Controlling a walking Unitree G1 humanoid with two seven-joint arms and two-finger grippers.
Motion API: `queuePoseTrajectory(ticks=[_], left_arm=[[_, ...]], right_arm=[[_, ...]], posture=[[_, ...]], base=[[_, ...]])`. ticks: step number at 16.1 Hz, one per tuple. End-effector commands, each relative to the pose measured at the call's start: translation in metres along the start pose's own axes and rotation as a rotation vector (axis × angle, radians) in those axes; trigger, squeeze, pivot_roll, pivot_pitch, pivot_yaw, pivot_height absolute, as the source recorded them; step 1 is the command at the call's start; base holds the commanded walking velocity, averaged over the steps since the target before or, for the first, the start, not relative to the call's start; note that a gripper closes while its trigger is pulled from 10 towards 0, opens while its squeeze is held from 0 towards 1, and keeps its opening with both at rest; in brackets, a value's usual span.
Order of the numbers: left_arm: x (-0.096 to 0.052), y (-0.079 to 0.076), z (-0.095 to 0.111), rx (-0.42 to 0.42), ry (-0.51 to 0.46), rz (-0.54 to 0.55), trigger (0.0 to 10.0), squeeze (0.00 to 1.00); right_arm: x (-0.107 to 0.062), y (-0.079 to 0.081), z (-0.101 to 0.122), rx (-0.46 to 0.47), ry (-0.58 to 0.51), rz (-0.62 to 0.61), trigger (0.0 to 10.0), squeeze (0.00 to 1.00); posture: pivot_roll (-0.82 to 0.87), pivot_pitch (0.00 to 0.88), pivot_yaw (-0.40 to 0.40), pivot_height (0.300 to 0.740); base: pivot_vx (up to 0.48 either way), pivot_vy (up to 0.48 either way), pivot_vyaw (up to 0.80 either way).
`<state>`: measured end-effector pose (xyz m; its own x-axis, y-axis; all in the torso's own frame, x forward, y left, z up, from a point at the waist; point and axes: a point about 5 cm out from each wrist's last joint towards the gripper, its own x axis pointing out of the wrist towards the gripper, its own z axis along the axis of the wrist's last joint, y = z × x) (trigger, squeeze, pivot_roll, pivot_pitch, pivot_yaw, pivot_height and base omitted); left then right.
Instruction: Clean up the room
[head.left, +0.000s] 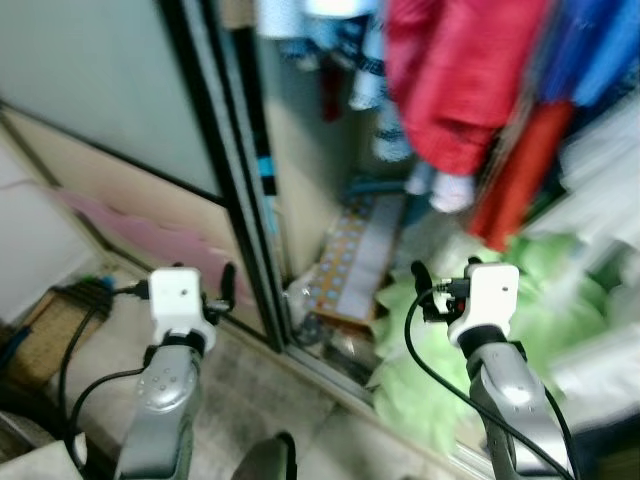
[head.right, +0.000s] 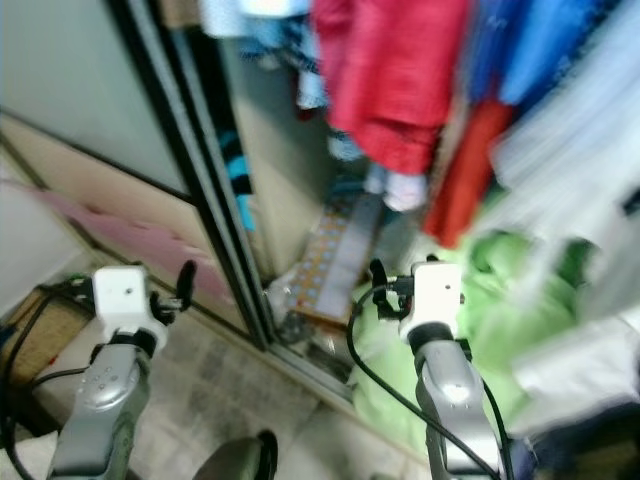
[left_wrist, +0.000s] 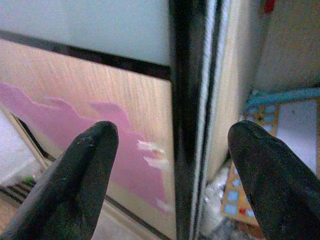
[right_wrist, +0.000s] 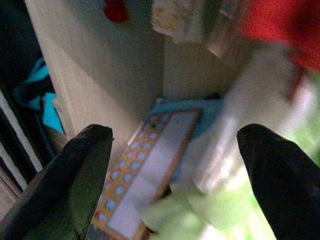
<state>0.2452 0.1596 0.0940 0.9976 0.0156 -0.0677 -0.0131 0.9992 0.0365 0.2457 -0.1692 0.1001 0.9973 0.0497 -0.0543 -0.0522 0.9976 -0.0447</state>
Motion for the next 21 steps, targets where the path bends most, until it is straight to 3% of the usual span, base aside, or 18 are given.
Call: queuePoseTrajectory(ticks=[1,3,5,6,9,12,16,18,21], left_arm=[[0.002,0.004,0.004,0.029,-0.014,-0.002,10.0,0.0],[0.0,0.009,0.009,0.046,-0.054,0.036,10.0,0.0],[-0.003,0.014,0.008,0.022,-0.033,0.05,10.0,0.0],[-0.005,0.014,0.013,0.072,-0.092,0.045,10.0,0.0],[-0.011,0.015,0.012,0.1,-0.072,0.046,10.0,0.0],[-0.014,0.018,0.001,0.112,-0.041,0.074,10.0,0.0],[0.003,0.009,0.011,0.153,-0.099,0.061,10.0,0.0],[0.005,0.012,0.018,0.159,-0.119,0.077,10.0,0.0],[-0.014,0.026,0.006,0.141,-0.082,0.15,10.0,0.0]], right_arm=[[0.002,0.001,0.003,0.007,-0.016,-0.003,10.0,0.0],[0.002,0.002,0.002,0.007,-0.015,0.002,10.0,0.0],[0.003,0.003,0.003,0.01,-0.015,0.012,10.0,0.0],[0.005,0.003,0.005,0.009,-0.015,0.028,10.0,0.0],[0.005,0.003,0.006,0.005,-0.009,0.045,10.0,0.0],[0.006,0.003,0.001,0.013,0.01,0.041,10.0,0.0],[0.024,0.009,0.007,0.008,-0.005,0.073,10.0,0.0],[0.027,0.017,0.01,-0.01,-0.021,0.099,10.0,0.0],[0.01,0.011,0.005,0.001,-0.01,0.051,10.0,0.0]], posture=[[-0.1,0.027,0.045,0.74],[-0.09,0.035,0.042,0.74],[-0.08,0.046,0.032,0.74],[-0.07,0.057,0.022,0.74],[-0.06,0.067,-0.002,0.74],[-0.03,0.021,-0.031,0.74],[-0.01,0.0,-0.087,0.74],[-0.03,0.013,-0.046,0.74],[-0.05,0.011,-0.011,0.74]], base=[[0.0,0.0,0.8],[0.0,0.0,0.8],[0.0,0.0,0.8],[0.0,0.0,0.8],[0.0,0.0,0.8],[0.0,0.0,0.72],[0.0,0.0,0.0],[0.0,0.0,0.0],[0.0,0.0,0.0]])
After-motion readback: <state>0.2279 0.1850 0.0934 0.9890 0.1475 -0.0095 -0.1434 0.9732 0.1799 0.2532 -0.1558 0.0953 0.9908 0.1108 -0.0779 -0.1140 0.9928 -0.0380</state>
